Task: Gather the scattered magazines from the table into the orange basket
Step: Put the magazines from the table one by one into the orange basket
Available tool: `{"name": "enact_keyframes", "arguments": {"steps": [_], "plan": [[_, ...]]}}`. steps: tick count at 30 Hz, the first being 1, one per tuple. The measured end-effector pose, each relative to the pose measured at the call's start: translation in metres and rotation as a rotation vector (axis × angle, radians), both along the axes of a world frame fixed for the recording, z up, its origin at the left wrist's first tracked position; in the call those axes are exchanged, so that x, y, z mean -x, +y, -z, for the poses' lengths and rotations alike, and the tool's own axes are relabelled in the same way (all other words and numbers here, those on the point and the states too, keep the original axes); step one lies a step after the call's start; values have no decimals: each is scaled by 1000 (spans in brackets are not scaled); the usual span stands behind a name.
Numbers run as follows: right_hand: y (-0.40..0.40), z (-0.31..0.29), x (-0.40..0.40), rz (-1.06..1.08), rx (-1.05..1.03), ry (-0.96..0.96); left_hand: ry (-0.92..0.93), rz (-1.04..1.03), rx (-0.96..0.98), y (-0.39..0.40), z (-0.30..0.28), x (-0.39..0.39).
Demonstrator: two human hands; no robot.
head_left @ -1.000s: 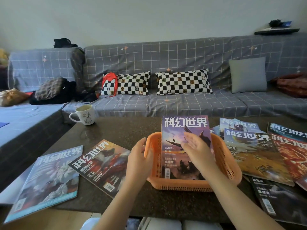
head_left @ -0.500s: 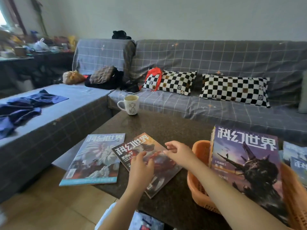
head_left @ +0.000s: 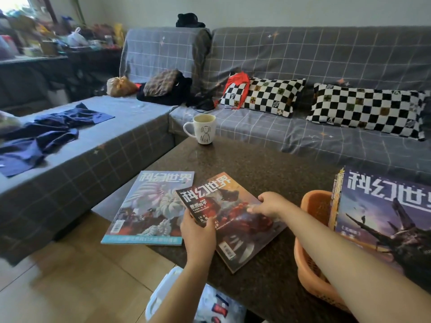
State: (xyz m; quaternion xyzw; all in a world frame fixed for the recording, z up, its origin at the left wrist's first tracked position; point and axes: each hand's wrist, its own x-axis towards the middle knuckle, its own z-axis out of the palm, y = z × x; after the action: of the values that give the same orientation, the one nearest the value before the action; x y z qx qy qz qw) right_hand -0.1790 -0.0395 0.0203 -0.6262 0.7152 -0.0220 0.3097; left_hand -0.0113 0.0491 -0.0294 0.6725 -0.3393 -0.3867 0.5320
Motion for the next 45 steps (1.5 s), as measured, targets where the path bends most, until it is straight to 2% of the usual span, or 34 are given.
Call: {"name": "enact_keyframes", "arguments": {"steps": [2,9,16,23,30,34,38,45], "plan": [[3,-2,0,-1,-7,-23,143,-14,-18,3,-2,-3],[25,-7,-5,18,-40,-122,176,147,-29,18,-12,-16],[50,-14,-13,109,-18,-487,75,213,174,42,-48,-46],[86,-39,-9,179,68,-927,96,278,283,64,-91,-57],[122,-66,32,204,303,-958,103,392,297,70,-115,-28],[146,-69,76,306,394,-956,149,506,302,67,-119,13],[169,-64,125,448,469,-969,105,650,282,59,-115,65],[202,-38,201,619,618,-873,61,820,197,47,-93,155]]}}
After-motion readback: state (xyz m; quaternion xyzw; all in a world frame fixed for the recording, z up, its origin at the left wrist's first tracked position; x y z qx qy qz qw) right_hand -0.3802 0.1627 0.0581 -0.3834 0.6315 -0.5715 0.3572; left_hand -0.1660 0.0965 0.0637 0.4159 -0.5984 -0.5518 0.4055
